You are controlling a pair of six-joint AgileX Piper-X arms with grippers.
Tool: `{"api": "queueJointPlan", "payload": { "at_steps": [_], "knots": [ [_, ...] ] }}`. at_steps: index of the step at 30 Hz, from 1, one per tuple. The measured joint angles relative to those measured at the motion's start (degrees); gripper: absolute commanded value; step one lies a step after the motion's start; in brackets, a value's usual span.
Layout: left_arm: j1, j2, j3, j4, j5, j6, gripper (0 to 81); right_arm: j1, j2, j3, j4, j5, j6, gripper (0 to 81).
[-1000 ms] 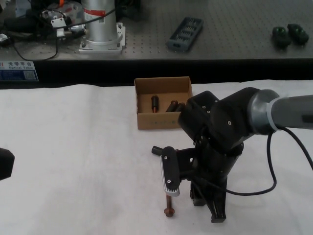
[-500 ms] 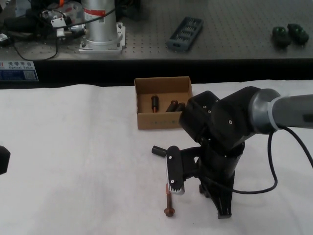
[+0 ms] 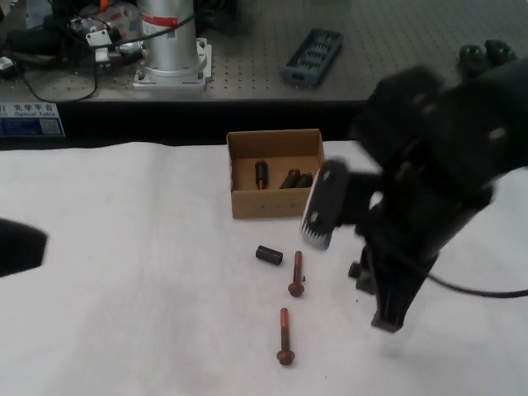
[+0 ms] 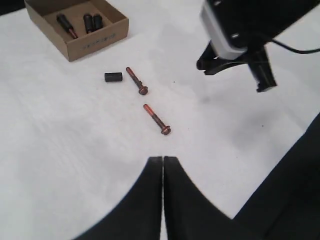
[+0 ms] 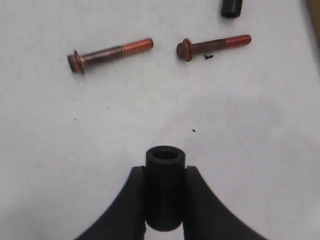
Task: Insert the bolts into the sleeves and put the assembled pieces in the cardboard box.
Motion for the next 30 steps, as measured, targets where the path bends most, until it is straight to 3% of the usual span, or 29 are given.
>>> {"api": "queueJointPlan", "payload": {
  "at_steps": [12, 23, 26, 30],
  "knots": [
    [-1.19, 21.29, 0.00, -18.69, 1.41, -7.85, 0.6, 0.00, -12.59, 0.00, 5.29, -0.68, 7.08, 2.9],
    [-8.34, 37.26, 0.00, -31.85, 1.99, -14.46, 0.2, 0.00, -13.43, 0.00, 9.72, -0.80, 7.56, 2.9],
    [-10.29, 40.48, 0.00, -32.45, 1.99, -16.27, 6.2, 0.00, -13.43, 0.00, 10.41, -0.80, 7.56, 2.9],
    [-13.73, 44.71, 0.00, -32.71, -0.48, -17.67, 25.3, 0.00, -13.43, 0.00, 10.98, -0.80, 7.56, 2.9]
  ]
}}
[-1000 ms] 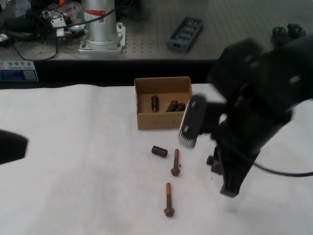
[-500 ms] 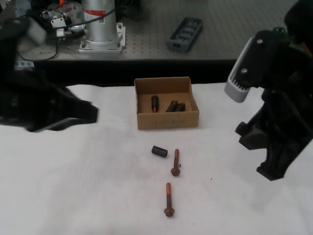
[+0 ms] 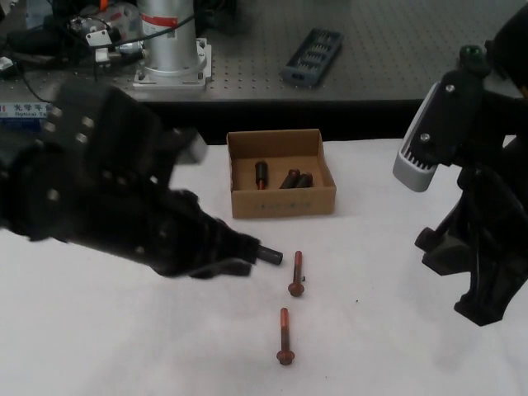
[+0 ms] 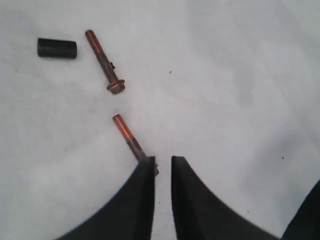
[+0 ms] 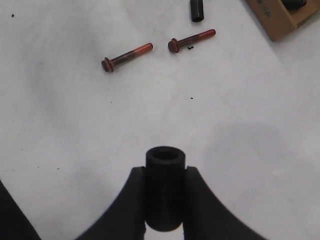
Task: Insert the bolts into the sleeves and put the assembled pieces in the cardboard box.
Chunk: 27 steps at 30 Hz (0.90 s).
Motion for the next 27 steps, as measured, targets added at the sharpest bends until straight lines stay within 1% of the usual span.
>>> {"api": "queueJointPlan", "payload": {
  "at_steps": [2, 3, 6, 11, 13, 18, 23, 27],
  "knots": [
    [-1.34, 1.45, 0.00, 0.00, -1.32, -0.98, 32.7, 0.00, 0.00, 0.00, 0.24, 0.00, 0.00, 2.9],
    [-1.85, 2.06, 0.00, 0.00, -1.91, -1.67, 33.7, 0.00, 0.00, 0.00, 0.34, 0.00, 0.00, 2.9],
    [-3.39, 4.24, 0.00, -0.06, -3.15, -5.48, 32.1, 0.00, 0.00, 0.00, 0.70, 0.00, 0.00, 2.9],
    [-5.31, 8.09, 0.00, -1.14, -3.83, -8.42, 22.1, 0.00, 0.00, 0.00, 0.70, 0.00, 0.00, 2.9],
    [-5.88, 9.64, 0.00, -2.71, -3.83, -8.63, 19.7, 0.00, 0.00, 0.00, 0.70, 0.00, 0.00, 2.9],
    [-6.78, 12.80, 0.00, -8.85, -6.41, -9.84, 20.4, 0.00, 0.00, 0.00, 0.70, 0.00, 0.00, 2.9],
    [-6.78, 14.56, -0.46, -9.75, -7.05, -10.46, 22.6, 0.00, 0.00, 0.00, 0.70, 0.00, 0.00, 2.9],
    [-6.78, 15.71, -0.43, -10.37, -7.05, -12.71, 23.7, 0.00, 0.00, 0.00, 0.70, 0.00, 0.00, 2.9]
  ]
}}
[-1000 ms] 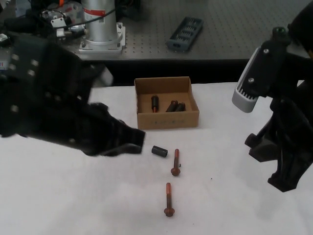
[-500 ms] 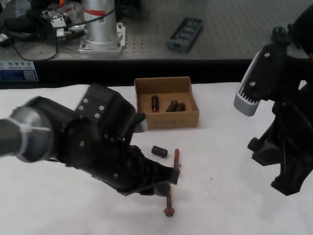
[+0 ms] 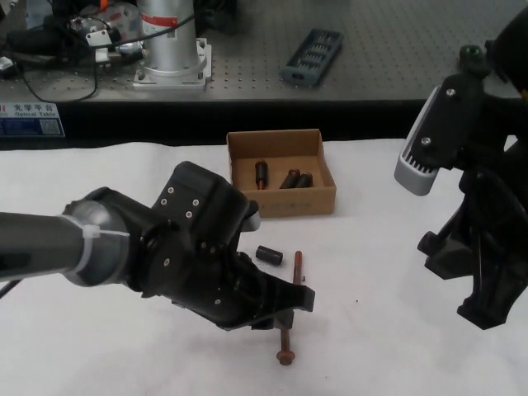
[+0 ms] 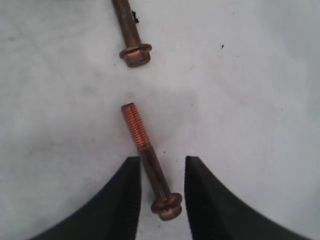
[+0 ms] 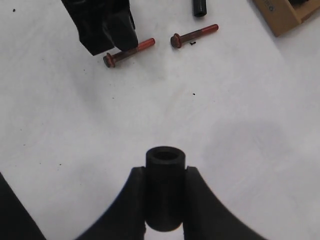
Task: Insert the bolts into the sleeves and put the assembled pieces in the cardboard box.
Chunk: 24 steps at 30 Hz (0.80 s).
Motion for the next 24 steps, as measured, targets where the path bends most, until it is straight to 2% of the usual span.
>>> {"api": "queueJointPlan", "payload": {
  "at_steps": [14, 24],
  "knots": [
    [-2.49, 4.11, -2.70, -0.07, 0.00, -0.78, 23.7, 0.00, 0.00, 0.00, 0.00, 0.00, 0.00, 2.9],
    [-2.95, 4.51, -2.71, 2.68, -2.78, -0.78, 23.7, 0.00, 0.00, 0.00, 0.00, 0.00, 0.00, 2.9]
  ]
}}
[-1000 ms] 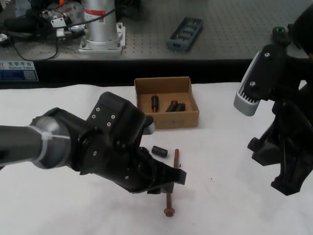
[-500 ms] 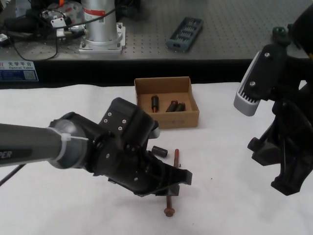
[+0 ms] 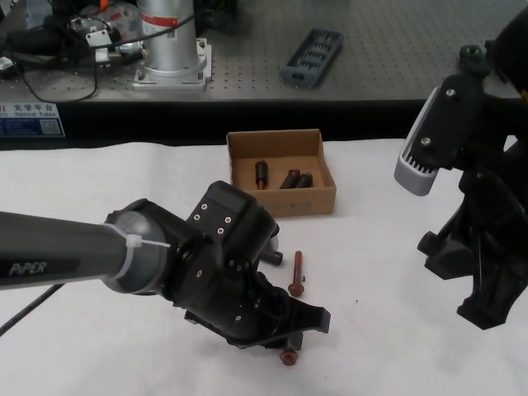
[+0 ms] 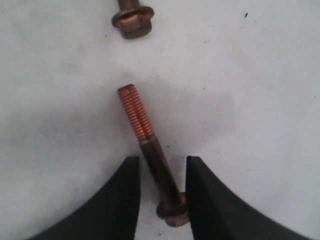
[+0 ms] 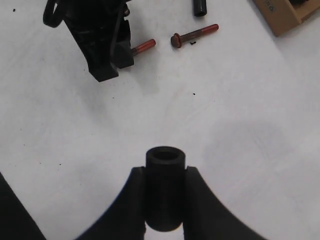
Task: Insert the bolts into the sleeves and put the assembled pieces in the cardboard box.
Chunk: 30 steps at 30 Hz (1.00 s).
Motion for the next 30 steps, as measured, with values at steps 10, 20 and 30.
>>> {"api": "queueJointPlan", "payload": {
  "at_steps": [10, 20, 30],
  "knots": [
    [0.00, 0.00, 0.00, 0.04, -2.25, 0.00, 23.7, 0.00, 0.00, 0.00, 0.00, 0.00, 0.00, 2.9],
    [-0.32, 0.64, -0.19, 0.04, -3.39, 0.00, 23.7, 0.00, 0.00, 0.00, 0.00, 0.00, 0.00, 2.9],
    [-1.50, 1.53, -0.79, -0.19, -4.21, 0.00, 0.6, 0.00, 0.00, 0.00, 0.00, 0.31, 0.00, 2.9]
  ]
}}
